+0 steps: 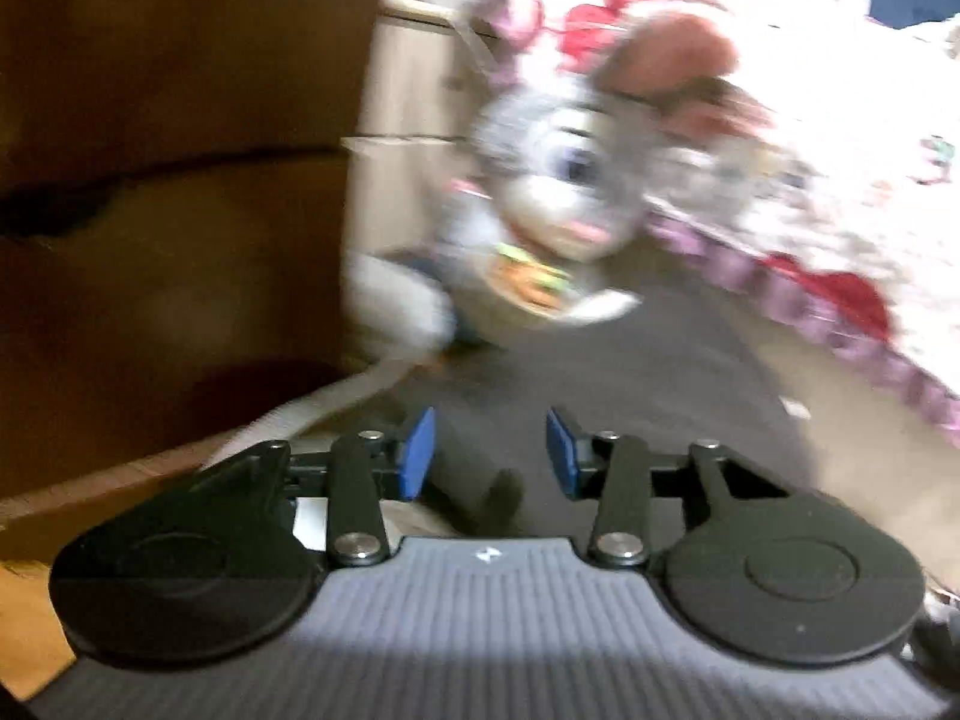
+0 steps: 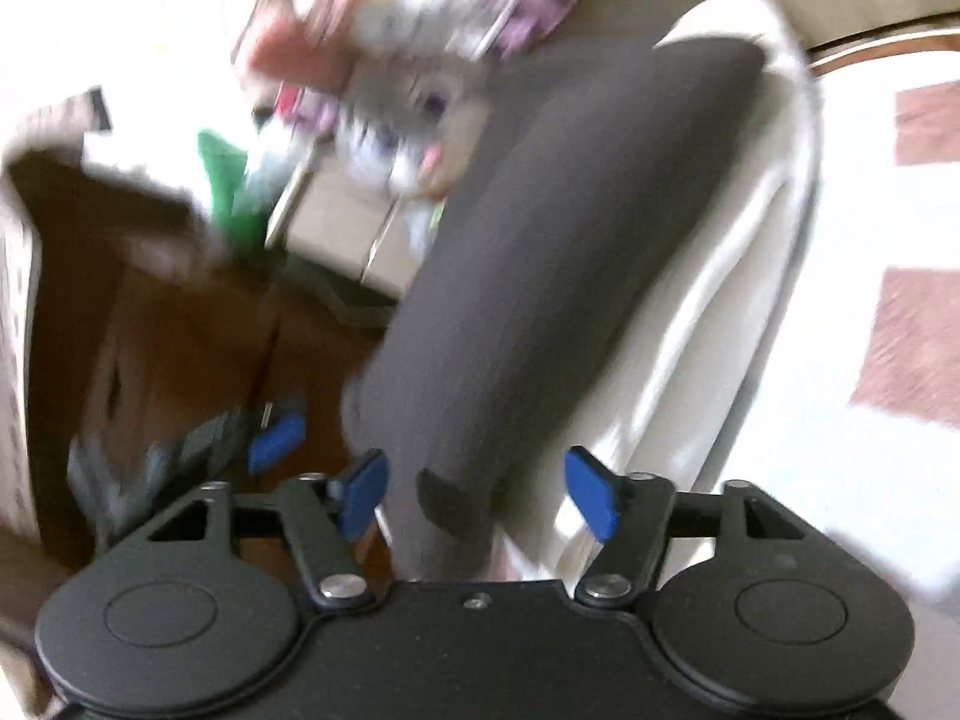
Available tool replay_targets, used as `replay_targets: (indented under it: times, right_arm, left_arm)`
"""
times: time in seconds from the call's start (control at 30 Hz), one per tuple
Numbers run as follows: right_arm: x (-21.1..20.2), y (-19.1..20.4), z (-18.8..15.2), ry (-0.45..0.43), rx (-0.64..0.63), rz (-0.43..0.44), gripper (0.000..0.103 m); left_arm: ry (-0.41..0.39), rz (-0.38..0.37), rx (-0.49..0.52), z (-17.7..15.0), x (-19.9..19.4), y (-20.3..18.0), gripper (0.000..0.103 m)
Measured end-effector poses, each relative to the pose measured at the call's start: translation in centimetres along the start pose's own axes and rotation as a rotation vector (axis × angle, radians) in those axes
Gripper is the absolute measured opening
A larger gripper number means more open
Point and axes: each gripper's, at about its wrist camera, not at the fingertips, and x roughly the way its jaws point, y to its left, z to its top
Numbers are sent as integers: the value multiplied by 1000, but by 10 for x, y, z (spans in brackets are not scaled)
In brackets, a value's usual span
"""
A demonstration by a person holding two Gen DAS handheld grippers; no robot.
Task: Fold clothes
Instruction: 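Lift the folded sweater with both grippers and carry it onto the white clothes stack, then lower the sweater onto the stack and open both grippers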
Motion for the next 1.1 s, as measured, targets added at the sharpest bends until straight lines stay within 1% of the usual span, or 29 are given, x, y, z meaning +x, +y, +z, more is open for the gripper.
replay_targets:
  times: [0.07, 0.1, 0.13, 0.17, 0.2, 0.23, 0.27, 0.3, 0.33, 0.37, 0.4, 0.43, 0.47, 0.5, 0.57, 0.63, 0.67, 0.7, 0.73, 0.8, 0.83, 0.87, 0.93, 0.97, 1.0, 1.03, 1.07, 1.1]
  right_arm:
    - [-3, -16, 14, -69, 103, -10, 87]
    - [-2, -23, 21, -88, 149, -13, 87]
    - [1, -28, 29, -89, 187, -18, 87]
    - [4, -33, 37, -94, 212, -28, 87]
    - [8, -39, 46, -102, 219, -43, 87]
    - [15, -40, 56, -108, 214, -61, 87]
    - [29, -39, 67, -116, 194, -89, 87]
    - [41, -41, 78, -125, 181, -112, 88]
    - [48, -45, 86, -138, 188, -109, 88]
    - [54, -49, 93, -156, 203, -97, 87]
    - [55, -50, 98, -183, 206, -84, 76]
    - [50, -47, 98, -216, 187, -77, 69]
    - [50, -37, 100, -234, 142, -81, 56]
    - [55, -20, 106, -237, 60, -93, 49]
    - [60, 20, 116, -228, -143, -100, 42]
    - [64, 56, 124, -224, -329, -91, 40]
    - [64, 64, 127, -228, -385, -90, 39]
    - [70, 63, 130, -222, -426, -146, 39]
    - [80, 54, 134, -201, -448, -247, 39]
    - [100, 36, 142, -155, -489, -448, 39]
    - [108, 26, 145, -130, -494, -526, 39]
    - [109, 20, 145, -124, -477, -549, 40]
    - [103, 19, 141, -165, -436, -526, 45]
    - [99, 21, 138, -183, -424, -522, 47]
    - [94, 25, 132, -199, -422, -528, 50]
    - [88, 31, 127, -215, -427, -532, 50]
    - [82, 37, 119, -223, -444, -516, 50]
    - [73, 44, 109, -222, -464, -480, 50]
  left_arm:
    - [19, -60, -47, -22, 12, -14, 41]
    - [28, -80, -58, -34, 19, -20, 41]
    - [41, -79, -29, -46, 27, -26, 41]
    - [56, -58, 22, -57, 34, -30, 40]
    - [46, -42, 52, -63, 37, -33, 40]
    - [19, -46, 58, -66, 39, -34, 39]
    - [0, -50, 58, -68, 40, -33, 39]
    - [-2, -59, 49, -68, 40, -31, 39]
    - [-4, -67, 39, -68, 40, -28, 39]
    - [-4, -75, 31, -69, 40, -25, 39]
    - [-2, -79, 33, -69, 40, -24, 38]
    - [-4, -78, 50, -69, 40, -26, 38]
    - [-7, -70, 74, -70, 38, -29, 38]
    - [-14, -59, 95, -71, 36, -30, 37]
    - [-39, -40, 83, -73, 33, -32, 37]
    - [-69, -12, 69, -75, 30, -35, 37]
    - [-87, 28, 115, -77, 32, -43, 37]
    - [-102, 64, 177, -79, 33, -53, 37]
    - [-107, 80, 214, -82, 35, -61, 37]
    - [-107, 74, 237, -84, 36, -70, 37]
    - [-108, 75, 250, -84, 37, -74, 37]
    - [-108, 81, 265, -83, 37, -76, 37]
    - [-103, 94, 281, -81, 37, -76, 37]
    - [-98, 87, 274, -79, 36, -74, 37]
    - [-101, 66, 256, -74, 32, -70, 37]
    - [-116, 36, 229, -68, 26, -66, 37]
    - [-142, 7, 202, -61, 20, -61, 38]
    - [-191, -14, 178, -53, 14, -56, 38]
